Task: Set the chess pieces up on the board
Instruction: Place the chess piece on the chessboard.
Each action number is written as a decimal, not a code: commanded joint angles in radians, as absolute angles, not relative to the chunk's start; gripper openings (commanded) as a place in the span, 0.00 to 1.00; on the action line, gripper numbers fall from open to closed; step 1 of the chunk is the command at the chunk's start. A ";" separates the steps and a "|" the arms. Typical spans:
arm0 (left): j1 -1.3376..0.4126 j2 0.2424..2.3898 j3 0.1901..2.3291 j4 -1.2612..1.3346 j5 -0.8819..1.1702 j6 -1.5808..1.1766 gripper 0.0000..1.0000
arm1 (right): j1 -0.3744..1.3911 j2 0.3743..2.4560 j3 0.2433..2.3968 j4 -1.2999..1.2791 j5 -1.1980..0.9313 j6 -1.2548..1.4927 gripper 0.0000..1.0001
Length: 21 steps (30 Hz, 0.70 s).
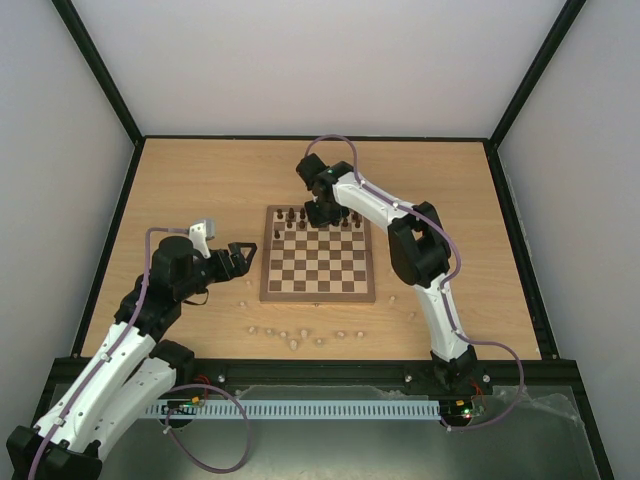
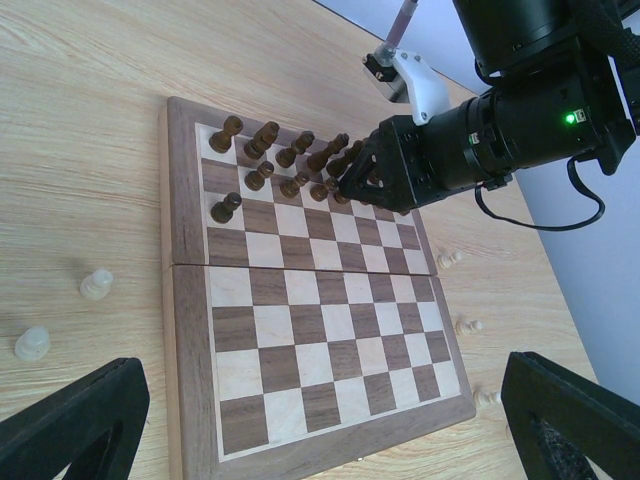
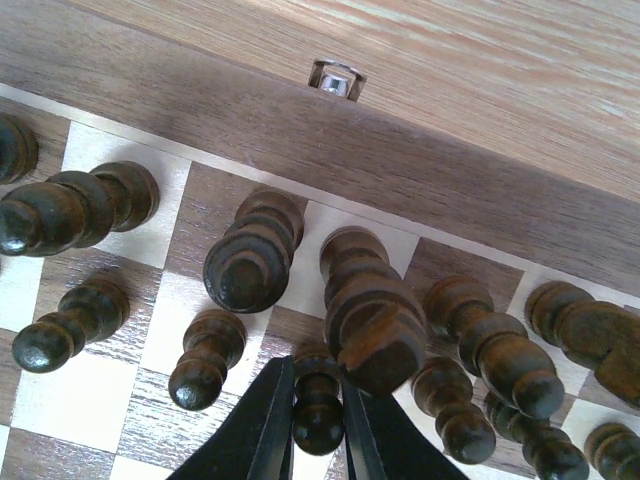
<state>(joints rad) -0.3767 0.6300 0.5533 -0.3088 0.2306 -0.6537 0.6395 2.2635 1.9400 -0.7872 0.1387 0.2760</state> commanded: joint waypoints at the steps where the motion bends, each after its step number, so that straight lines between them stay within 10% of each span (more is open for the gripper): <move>1: -0.380 0.627 0.545 -0.307 0.228 -0.654 0.99 | 0.635 2.280 1.972 -0.816 0.136 0.270 0.14; 21: -0.379 0.620 0.545 -0.306 0.230 -0.651 1.00 | 0.635 2.197 1.936 -0.817 0.127 0.281 0.21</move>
<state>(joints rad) -0.3767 0.6296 0.5533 -0.3088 0.2298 -0.6540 0.6395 2.2642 1.9400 -0.7872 0.1375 0.2764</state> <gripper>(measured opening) 0.994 0.206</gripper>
